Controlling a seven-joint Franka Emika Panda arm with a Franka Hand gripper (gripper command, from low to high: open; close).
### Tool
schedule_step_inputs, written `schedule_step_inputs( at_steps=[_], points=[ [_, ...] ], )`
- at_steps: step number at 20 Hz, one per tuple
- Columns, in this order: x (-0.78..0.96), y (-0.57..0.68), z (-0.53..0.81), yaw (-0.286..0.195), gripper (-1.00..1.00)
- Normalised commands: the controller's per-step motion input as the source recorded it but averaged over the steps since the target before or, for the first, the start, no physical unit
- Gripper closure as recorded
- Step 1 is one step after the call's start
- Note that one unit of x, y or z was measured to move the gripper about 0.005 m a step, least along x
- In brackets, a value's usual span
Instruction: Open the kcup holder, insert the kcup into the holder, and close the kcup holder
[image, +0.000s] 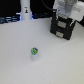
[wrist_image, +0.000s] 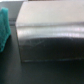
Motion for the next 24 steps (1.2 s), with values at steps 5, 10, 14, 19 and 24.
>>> schedule_step_inputs(
  at_steps=[5, 10, 14, 19, 24],
  points=[
    [0.1, -0.05, -0.01, -0.014, 1.0],
    [0.42, -0.21, 0.07, -0.01, 1.0],
    [0.53, -0.19, 0.07, -0.021, 1.0],
    [0.9, -0.18, 0.16, -0.052, 1.0],
    [0.94, -0.22, 0.14, -0.068, 1.0]
  ],
)
